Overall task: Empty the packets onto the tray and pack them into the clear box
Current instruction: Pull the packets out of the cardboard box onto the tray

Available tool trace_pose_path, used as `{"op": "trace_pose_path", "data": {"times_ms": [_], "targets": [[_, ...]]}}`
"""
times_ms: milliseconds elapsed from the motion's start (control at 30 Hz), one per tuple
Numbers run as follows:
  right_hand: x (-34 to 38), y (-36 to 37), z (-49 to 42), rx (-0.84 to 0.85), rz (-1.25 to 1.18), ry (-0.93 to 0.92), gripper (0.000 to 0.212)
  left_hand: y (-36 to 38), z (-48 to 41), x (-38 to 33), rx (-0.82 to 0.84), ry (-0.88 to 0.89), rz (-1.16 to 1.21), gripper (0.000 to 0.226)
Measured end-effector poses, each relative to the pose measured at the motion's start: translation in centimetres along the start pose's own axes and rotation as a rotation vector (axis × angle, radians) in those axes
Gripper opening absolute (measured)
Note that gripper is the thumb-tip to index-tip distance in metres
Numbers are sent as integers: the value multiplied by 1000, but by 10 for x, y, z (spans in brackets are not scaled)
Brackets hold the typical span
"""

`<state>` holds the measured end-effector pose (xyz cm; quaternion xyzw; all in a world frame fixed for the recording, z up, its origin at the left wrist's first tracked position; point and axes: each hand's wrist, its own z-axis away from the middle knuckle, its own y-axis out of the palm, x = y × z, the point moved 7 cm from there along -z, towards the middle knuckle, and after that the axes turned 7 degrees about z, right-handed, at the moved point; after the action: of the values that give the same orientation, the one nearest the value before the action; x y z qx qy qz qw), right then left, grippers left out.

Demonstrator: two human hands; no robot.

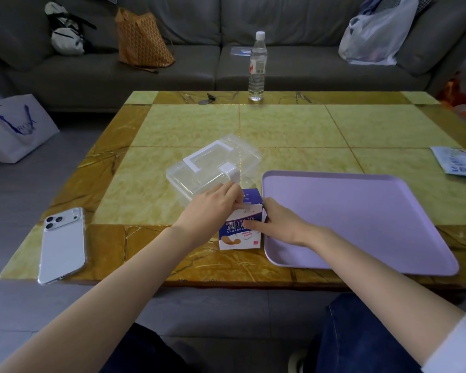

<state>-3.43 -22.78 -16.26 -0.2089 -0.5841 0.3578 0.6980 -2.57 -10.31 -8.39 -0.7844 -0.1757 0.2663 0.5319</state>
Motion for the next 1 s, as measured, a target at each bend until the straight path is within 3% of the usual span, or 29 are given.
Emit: {"op": "trace_pose_path", "data": {"times_ms": [133,333,533,700,867,1000], "targets": [[0,2,0,-10,3,29,51,-4,-3,5,5,-151,57,26],[0,5,1,-19,11,24,71,-2,-1,6,14,-207,81,18],[8,2,11,-25,85,15,58,-3,1,2,18,-217,51,18],[13,0,16,-56,119,-21,64,-6,4,-4,38,-208,60,19],[20,-4,21,-90,128,-95,85,-23,3,-6,-74,-199,166,15],[36,-19,37,-222,85,-139,92,-36,3,-5,-188,-170,219,14]]}}
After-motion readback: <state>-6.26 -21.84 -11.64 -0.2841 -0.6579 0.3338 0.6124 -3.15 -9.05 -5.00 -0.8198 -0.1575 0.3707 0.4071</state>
